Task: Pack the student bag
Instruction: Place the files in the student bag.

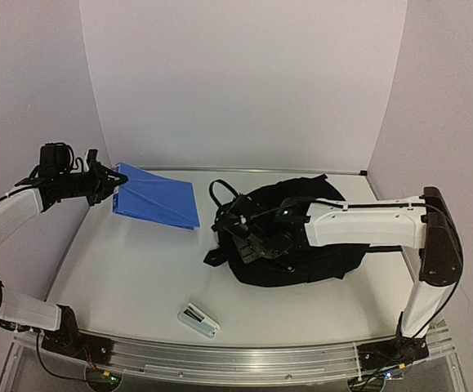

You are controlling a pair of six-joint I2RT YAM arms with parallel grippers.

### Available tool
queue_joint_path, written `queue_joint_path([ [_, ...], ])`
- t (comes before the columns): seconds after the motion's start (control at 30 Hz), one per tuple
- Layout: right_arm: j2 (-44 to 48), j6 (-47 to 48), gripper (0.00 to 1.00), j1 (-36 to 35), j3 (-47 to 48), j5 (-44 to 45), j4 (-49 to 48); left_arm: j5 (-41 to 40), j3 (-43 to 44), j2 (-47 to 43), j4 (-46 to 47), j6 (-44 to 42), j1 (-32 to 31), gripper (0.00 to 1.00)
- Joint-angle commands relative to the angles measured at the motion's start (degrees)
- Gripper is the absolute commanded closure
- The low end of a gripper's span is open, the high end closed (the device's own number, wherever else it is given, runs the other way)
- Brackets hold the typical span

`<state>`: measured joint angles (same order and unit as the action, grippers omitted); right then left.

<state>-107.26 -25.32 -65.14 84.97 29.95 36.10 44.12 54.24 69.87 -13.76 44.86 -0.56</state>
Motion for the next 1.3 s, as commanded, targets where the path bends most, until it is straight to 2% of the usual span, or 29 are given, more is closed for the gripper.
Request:
queue_joint_path([
  [0.0,8.09,-4.95,1.00,2.81,-0.77,0.03,-2.62,2.29,-0.75,-1.89,7.05,4.16,-1.73,1.00],
  [0.17,19.58,-8.46,1.00,8.81,-9.96,-7.50,-13.61,-4.38,-3.58,-1.84,14.38,10.46,-10.71,1.00],
  [0.27,24.95,-9.90,1.00,10.66,-15.32,-11.73,-20.22,-6.42,-5.90,0.49,23.19,15.86,-15.91,1.00],
  [0.4,27.55,-11.19,1.00,10.92,-17.82,-12.98,-22.84,-9.22,-7.54,4.33,34.69,21.86,-20.35,1.00],
  [0.53,28.34,-12.26,1.00,10.92,-18.93,-13.51,-23.62,-11.42,-5.49,8.86,37.94,23.21,-24.06,1.00],
  [0.93,35.52,-12.28,1.00,10.93,-23.07,-14.17,-29.23,-12.71,-1.91,21.34,48.78,29.18,-30.03,1.00],
  [1.1,38.62,-13.79,1.00,10.92,-25.77,-12.14,-32.68,-15.87,-3.87,21.53,50.35,30.73,-31.61,1.00],
  [1.27,42.68,-17.59,1.00,10.92,-29.50,-7.48,-35.63,-20.80,-8.42,17.82,49.80,31.68,-32.09,1.00],
])
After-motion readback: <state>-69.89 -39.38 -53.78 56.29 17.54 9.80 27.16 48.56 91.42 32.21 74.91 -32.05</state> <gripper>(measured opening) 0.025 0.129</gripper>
